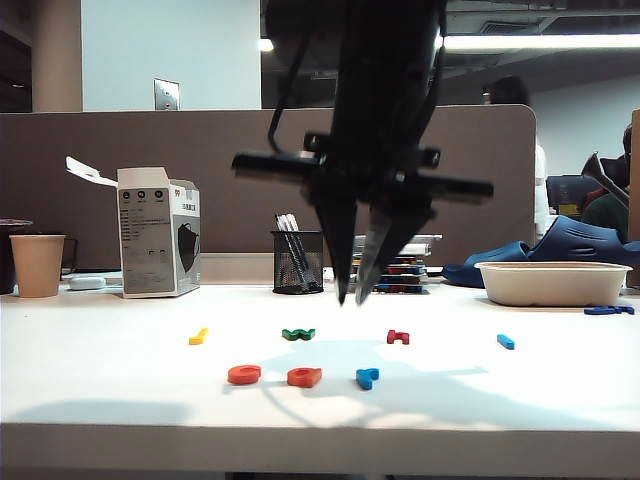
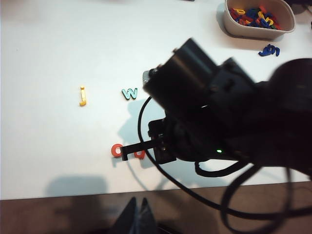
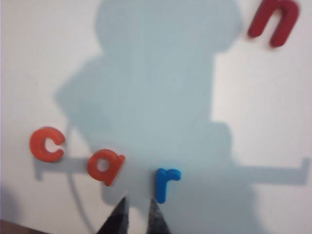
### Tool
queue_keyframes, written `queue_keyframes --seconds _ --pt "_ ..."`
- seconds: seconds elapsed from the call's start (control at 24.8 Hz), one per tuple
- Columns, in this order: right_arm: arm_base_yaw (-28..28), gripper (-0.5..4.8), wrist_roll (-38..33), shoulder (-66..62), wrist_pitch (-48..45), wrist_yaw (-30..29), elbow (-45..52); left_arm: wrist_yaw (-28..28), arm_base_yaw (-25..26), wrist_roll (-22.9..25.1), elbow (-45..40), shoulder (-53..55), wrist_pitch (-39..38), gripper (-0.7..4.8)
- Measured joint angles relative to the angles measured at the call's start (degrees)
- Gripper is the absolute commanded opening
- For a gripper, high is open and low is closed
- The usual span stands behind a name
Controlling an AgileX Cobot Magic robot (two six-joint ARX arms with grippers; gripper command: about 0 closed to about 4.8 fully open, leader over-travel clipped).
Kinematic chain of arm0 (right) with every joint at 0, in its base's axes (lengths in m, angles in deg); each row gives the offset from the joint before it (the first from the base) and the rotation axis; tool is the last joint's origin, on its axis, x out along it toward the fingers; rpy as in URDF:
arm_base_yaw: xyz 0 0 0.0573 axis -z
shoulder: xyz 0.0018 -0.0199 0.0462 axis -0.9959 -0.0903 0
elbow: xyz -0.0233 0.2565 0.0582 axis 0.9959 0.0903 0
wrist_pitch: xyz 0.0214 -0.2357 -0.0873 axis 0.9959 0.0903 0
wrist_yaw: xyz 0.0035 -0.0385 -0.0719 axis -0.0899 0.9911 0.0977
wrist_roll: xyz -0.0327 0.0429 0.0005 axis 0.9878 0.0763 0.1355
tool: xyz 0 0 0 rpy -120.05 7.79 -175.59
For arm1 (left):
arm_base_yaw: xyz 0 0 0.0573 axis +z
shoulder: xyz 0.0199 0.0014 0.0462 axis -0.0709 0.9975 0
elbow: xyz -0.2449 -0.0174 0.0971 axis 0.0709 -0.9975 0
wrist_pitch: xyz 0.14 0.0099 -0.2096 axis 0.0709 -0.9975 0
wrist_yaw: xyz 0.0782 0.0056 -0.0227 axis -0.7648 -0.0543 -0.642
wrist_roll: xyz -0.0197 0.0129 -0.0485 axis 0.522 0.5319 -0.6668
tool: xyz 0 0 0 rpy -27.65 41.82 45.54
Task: Select the appropriate letters from the row of letter magnets placed on the table to arrange into the word "car".
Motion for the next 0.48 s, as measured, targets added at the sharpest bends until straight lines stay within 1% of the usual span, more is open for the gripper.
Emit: queue_keyframes --seconds 0.4,0.48 --pt "2.14 0.53 1.95 9.03 2.95 4.46 0.04 0.02 0.00 0.00 0.00 -0.02 0.00 -0.06" --pt "3.56 0.53 3.61 12.90 4.42 7.15 0.09 0.02 0.00 0.00 0.00 0.00 0.02 -0.06"
